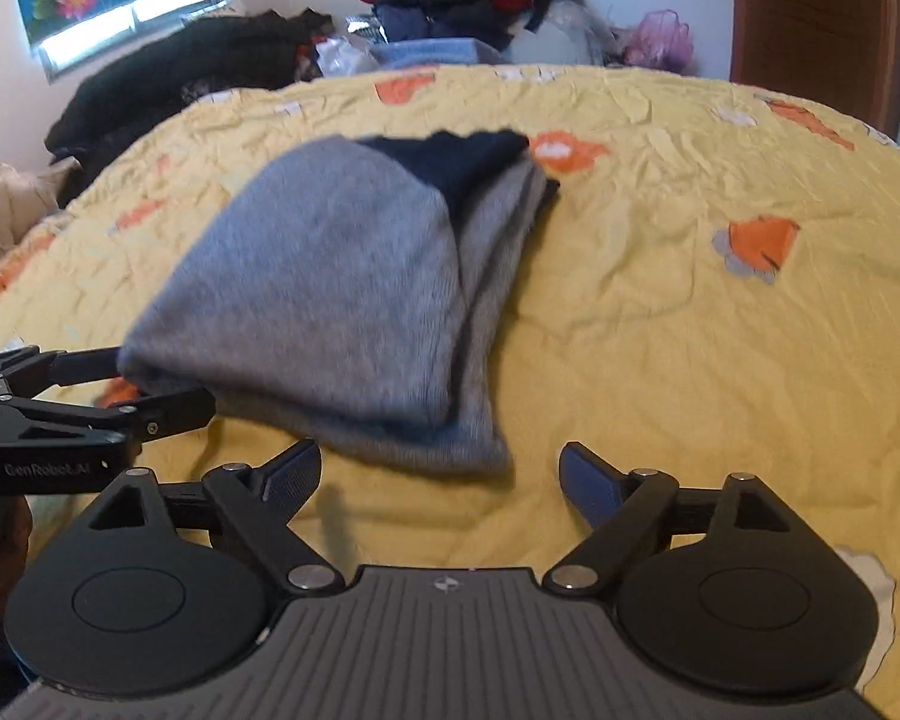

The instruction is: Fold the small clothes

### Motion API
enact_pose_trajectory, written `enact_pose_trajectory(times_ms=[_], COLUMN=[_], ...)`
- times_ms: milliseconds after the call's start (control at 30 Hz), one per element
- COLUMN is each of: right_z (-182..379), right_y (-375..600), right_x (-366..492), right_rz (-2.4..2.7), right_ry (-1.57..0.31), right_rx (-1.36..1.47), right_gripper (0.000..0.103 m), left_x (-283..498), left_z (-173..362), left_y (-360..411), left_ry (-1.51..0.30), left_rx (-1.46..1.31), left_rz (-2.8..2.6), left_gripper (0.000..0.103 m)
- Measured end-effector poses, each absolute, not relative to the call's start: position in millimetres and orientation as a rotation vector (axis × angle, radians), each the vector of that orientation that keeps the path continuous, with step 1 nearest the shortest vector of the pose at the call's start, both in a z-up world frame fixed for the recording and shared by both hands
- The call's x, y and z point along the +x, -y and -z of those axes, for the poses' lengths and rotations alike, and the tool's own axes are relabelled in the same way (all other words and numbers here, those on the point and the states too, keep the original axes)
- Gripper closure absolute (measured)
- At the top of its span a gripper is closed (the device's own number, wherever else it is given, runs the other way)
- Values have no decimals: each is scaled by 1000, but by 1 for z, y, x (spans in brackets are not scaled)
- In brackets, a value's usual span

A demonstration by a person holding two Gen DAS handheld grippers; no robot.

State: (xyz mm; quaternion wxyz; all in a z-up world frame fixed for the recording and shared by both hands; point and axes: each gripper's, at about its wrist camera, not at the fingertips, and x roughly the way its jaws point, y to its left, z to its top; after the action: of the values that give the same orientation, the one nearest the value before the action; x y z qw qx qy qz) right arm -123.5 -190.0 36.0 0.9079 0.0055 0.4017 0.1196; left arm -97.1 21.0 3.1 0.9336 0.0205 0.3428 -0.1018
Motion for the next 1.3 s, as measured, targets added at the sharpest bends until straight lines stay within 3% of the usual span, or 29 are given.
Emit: enact_pose_trajectory(times_ms=[133, 400, 633, 867, 1300], right_z=[-27, -23, -25, -8, -9], right_y=[194, 163, 159, 164, 164], right_x=[-124, -125, -114, -142, -141], right_rz=[-154, -48, 51, 29, 50], right_ry=[-837, -916, -961, -722, -707], right_rx=[79, -91, -14, -34, -25], right_gripper=[0, 0, 0, 0, 0], left_x=[-99, -103, -101, -104, -104], left_z=[4, 4, 4, 5, 5], left_y=[-19, -19, -22, -22, -22], left_ry=[-709, -706, -708, -701, -699], left_rx=[68, 76, 63, 61, 59], left_rz=[197, 193, 175, 177, 177], left_gripper=[0, 0, 0, 0, 0])
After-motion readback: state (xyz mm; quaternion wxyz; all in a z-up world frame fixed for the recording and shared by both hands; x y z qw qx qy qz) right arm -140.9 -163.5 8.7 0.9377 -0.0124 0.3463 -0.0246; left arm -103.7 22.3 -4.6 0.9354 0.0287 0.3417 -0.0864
